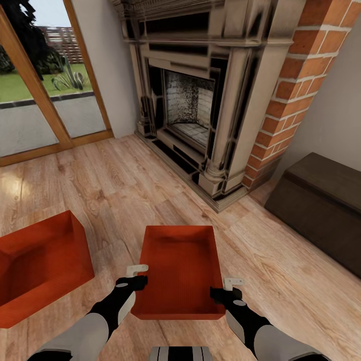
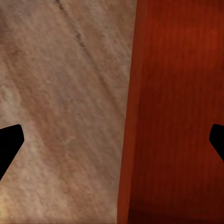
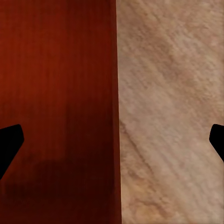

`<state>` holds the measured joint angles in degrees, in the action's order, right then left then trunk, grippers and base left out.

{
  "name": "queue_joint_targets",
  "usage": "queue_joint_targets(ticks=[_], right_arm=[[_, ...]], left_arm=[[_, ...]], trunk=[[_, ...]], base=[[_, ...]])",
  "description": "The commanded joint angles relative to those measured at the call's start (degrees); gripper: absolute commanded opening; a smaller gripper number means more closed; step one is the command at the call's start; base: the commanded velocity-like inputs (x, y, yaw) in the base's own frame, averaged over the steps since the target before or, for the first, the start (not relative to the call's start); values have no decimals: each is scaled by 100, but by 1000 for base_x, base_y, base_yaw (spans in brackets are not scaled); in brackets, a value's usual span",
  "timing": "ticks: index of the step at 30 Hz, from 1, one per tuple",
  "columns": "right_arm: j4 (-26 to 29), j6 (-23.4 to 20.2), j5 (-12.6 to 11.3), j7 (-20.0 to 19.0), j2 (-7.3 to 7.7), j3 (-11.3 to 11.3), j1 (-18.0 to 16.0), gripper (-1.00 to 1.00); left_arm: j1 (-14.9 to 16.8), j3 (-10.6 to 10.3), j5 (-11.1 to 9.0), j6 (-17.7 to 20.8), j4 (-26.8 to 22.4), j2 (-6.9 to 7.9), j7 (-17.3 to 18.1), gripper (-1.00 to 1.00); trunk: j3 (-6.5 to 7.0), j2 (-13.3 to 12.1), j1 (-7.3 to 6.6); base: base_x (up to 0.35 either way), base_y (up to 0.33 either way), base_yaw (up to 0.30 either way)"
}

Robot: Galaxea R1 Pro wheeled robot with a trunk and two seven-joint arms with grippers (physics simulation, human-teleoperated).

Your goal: Move the two storage containers from the living room to the garage. In the garage, place one container on the floor and stack the other container on top of it (either order is fine).

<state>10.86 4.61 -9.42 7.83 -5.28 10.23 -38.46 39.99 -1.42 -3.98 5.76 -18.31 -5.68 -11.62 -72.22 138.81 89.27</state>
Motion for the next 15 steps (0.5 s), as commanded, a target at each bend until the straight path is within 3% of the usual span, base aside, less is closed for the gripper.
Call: queue_joint_targets(ticks=[1, 15], right_arm=[[-5, 22, -60, 26, 1, 49, -3, 100], [-5, 19, -30, 20, 13, 62, -3, 100]], left_arm=[[0, -16, -42, 31, -12, -1, -25, 100], [0, -16, -42, 31, -5, -3, -24, 100]], trunk=[[-4, 1, -1], [-4, 1, -1]], base=[[0, 0, 0], [0, 0, 0]])
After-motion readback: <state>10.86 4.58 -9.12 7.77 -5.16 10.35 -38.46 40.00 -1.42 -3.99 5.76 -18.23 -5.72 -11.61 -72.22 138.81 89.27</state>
